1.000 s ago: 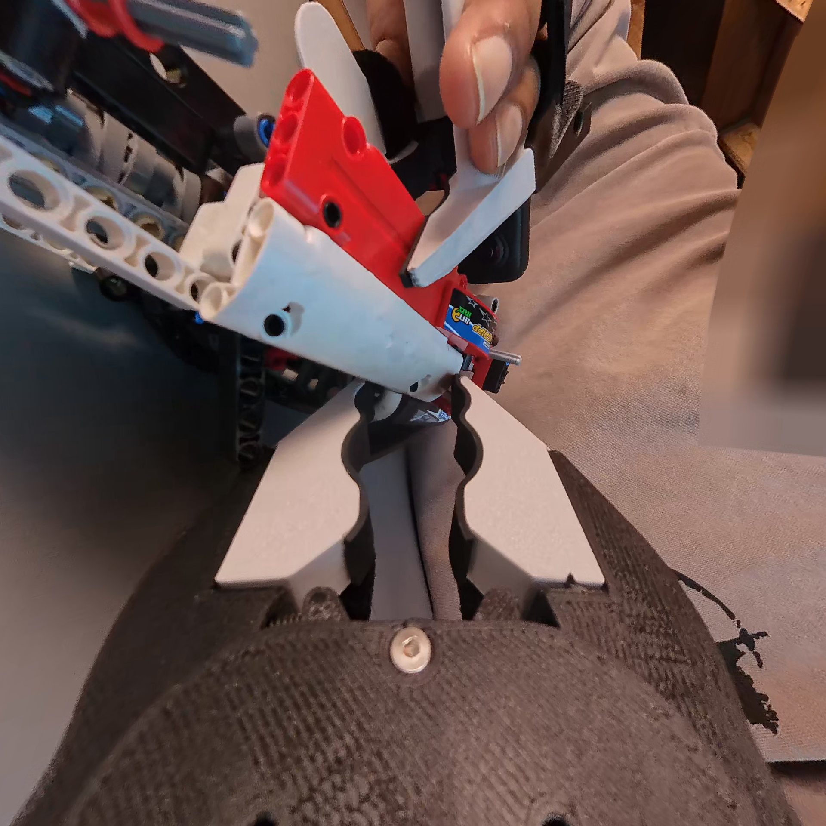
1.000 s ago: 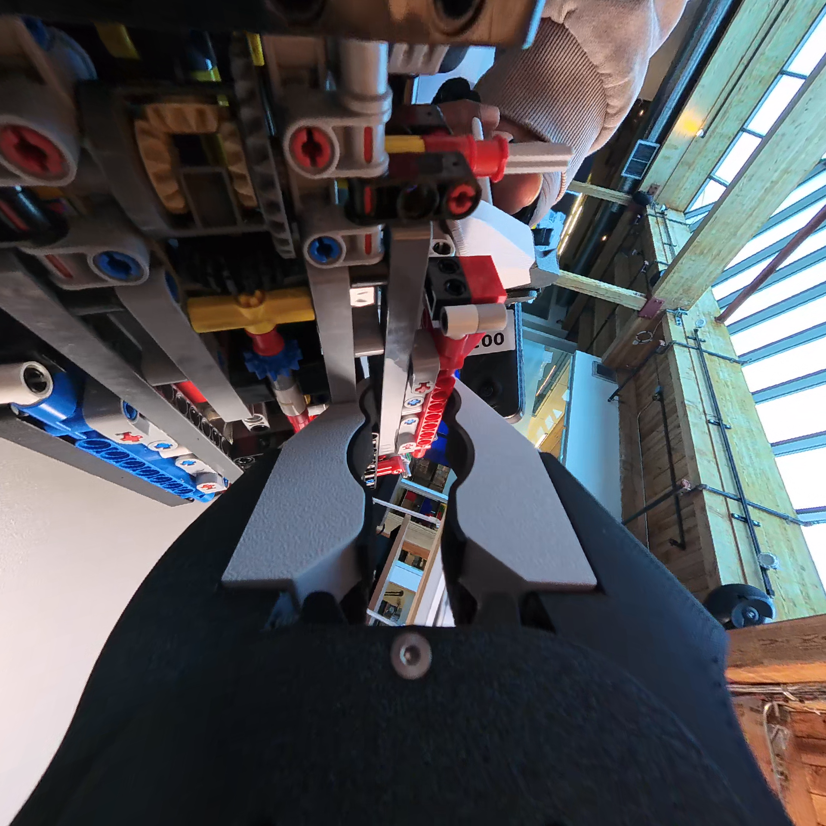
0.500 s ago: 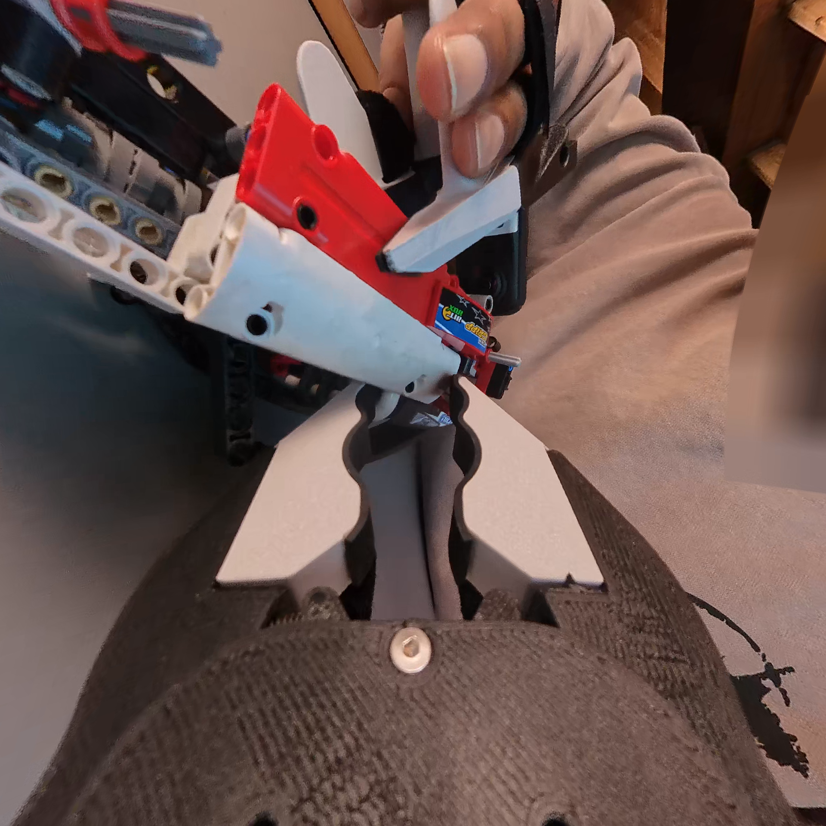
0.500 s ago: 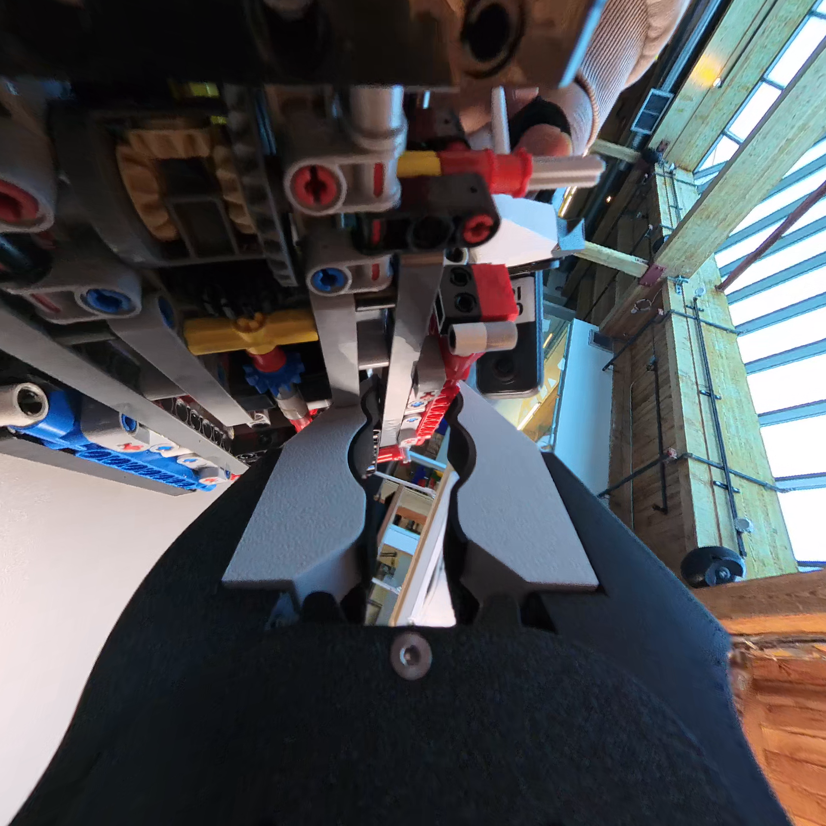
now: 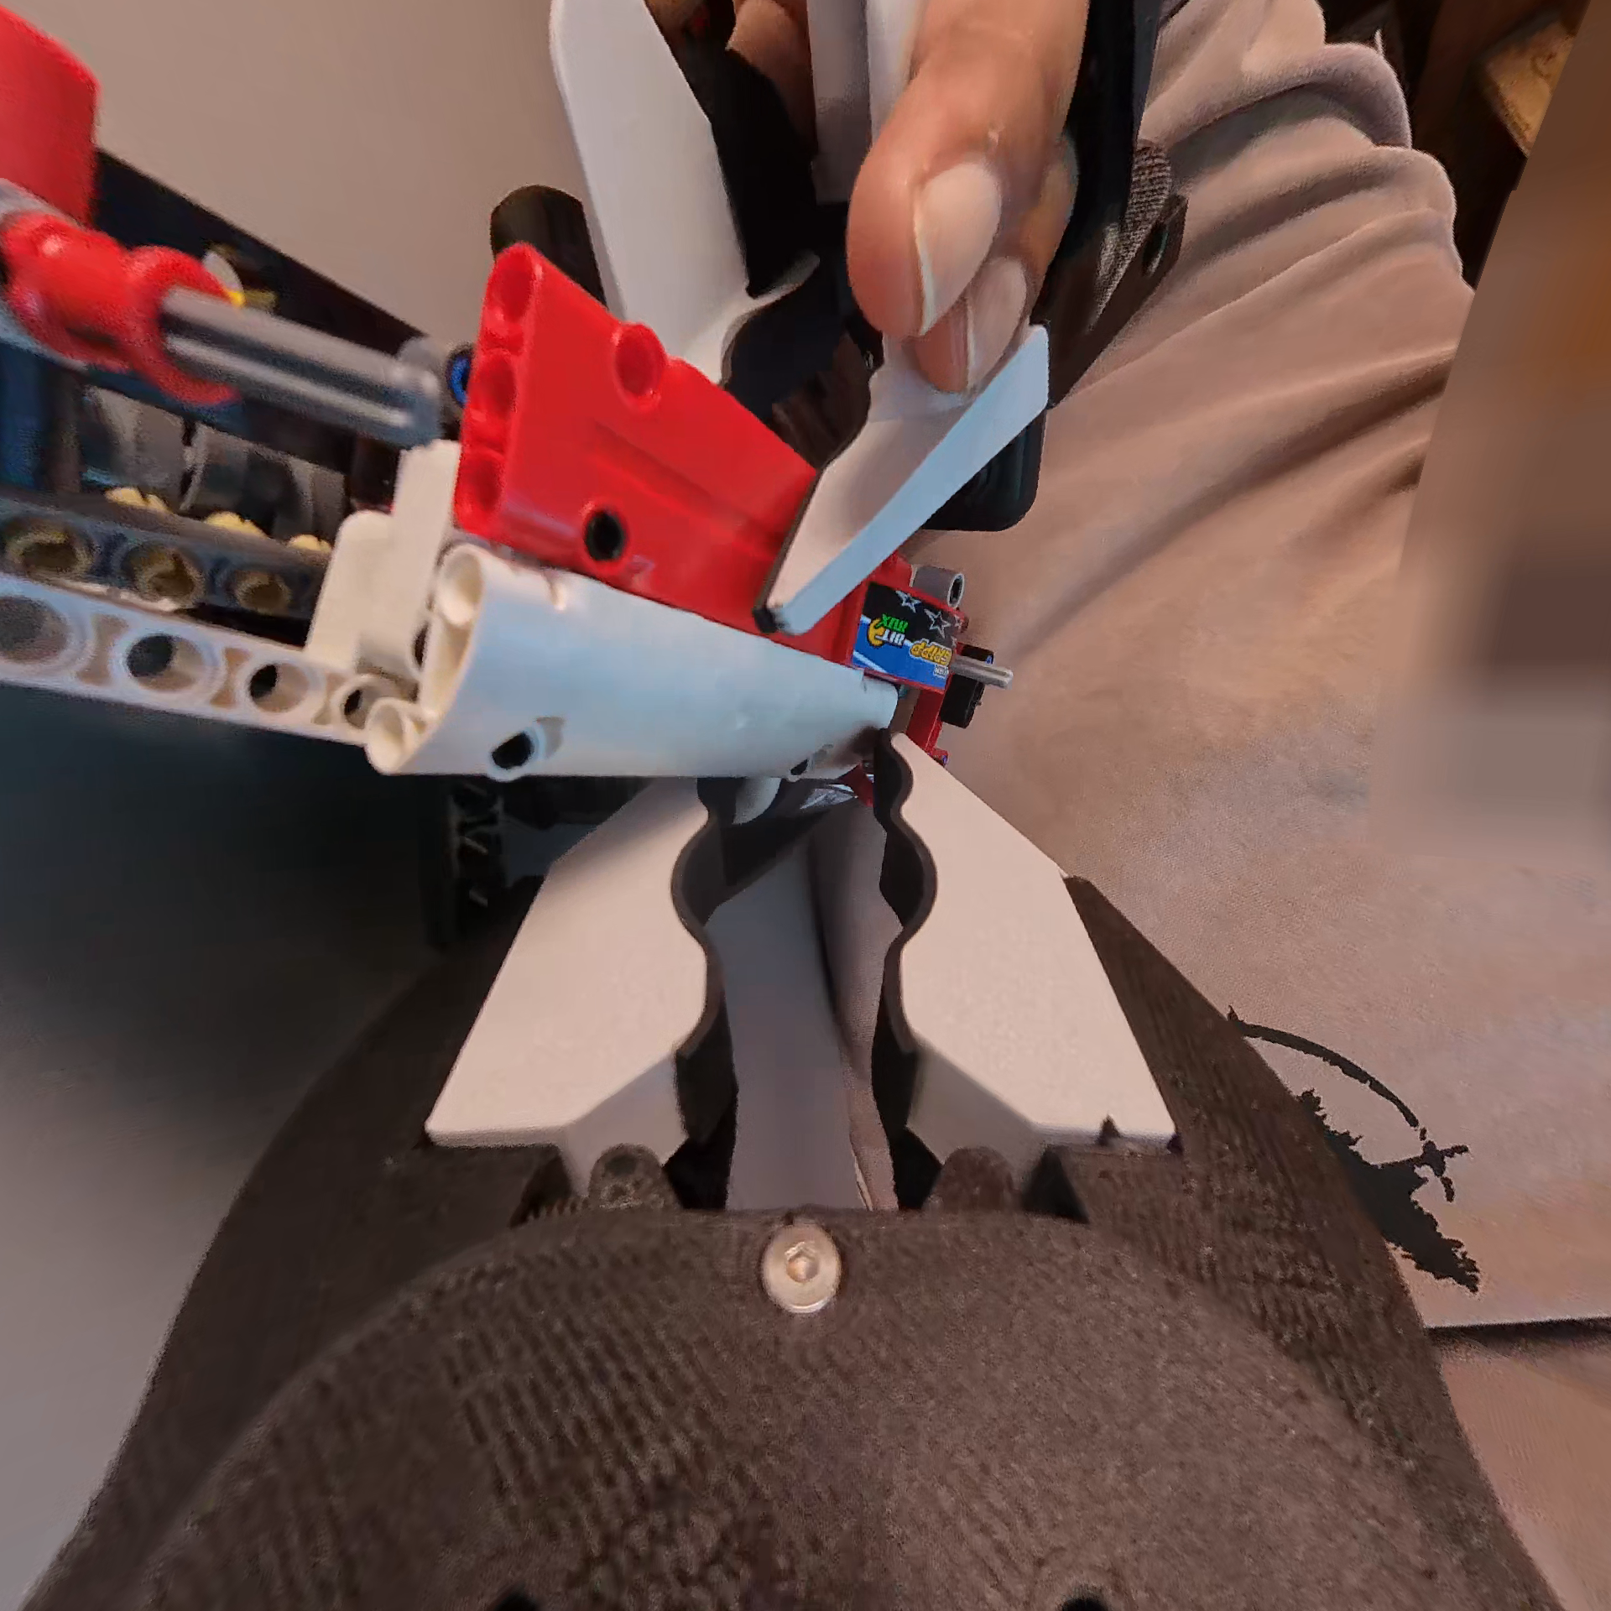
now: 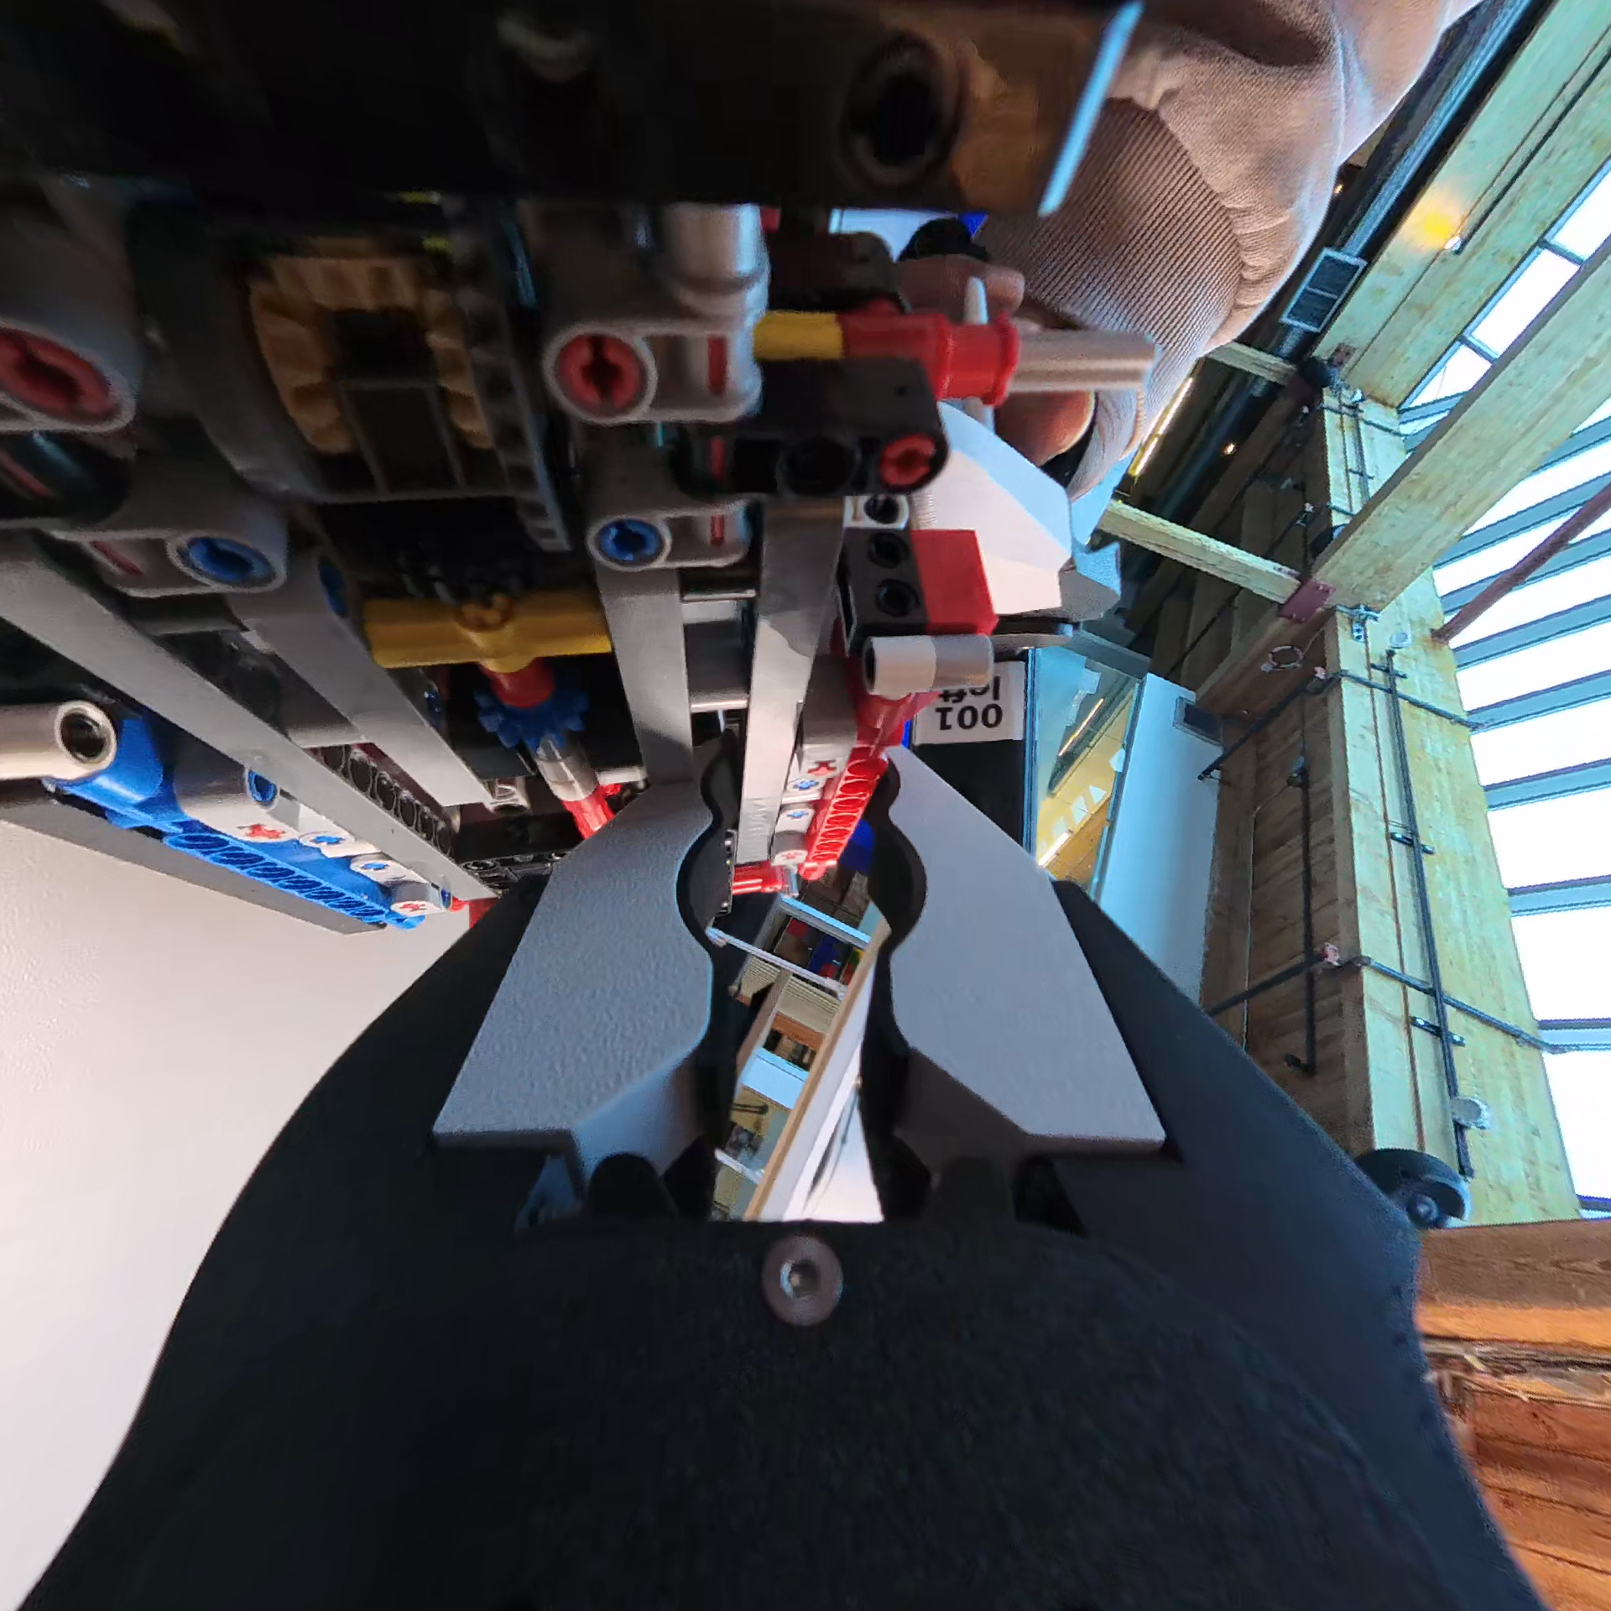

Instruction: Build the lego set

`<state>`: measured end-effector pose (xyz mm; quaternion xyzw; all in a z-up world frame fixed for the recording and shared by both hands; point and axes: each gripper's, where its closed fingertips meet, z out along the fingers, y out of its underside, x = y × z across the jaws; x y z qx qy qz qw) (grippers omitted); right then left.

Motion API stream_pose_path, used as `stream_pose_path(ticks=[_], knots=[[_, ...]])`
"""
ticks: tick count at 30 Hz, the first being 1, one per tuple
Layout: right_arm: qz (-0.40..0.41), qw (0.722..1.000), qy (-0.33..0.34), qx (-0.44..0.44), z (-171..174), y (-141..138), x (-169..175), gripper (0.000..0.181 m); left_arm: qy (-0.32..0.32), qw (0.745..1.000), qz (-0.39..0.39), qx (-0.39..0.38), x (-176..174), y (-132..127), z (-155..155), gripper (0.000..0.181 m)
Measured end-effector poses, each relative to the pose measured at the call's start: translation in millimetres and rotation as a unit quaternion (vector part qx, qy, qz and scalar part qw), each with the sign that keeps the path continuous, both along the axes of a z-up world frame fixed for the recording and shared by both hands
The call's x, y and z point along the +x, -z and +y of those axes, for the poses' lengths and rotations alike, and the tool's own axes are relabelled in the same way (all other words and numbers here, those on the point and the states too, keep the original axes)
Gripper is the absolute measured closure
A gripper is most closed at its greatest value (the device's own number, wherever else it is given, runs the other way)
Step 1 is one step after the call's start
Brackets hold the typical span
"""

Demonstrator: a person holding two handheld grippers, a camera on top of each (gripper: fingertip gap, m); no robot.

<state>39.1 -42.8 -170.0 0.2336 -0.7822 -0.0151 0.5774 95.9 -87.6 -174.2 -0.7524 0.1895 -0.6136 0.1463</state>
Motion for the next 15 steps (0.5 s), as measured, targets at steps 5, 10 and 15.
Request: stream_pose_path(ticks=[5,10,15], knots=[[0.014,1.000,0.014,-0.013,3,-2,1,0.156,-0.016,1.000,-0.008,0.001,1,-1,2,0.151],[0.011,0.999,0.050,-0.001,9,-2,0,0.156,-0.027,1.000,-0.004,0.011,-1,-2,6,0.151],[0.024,0.990,0.141,-0.017,37,-7,-7,0.157,-0.092,0.994,0.021,0.048,-24,-7,32,0.144]])
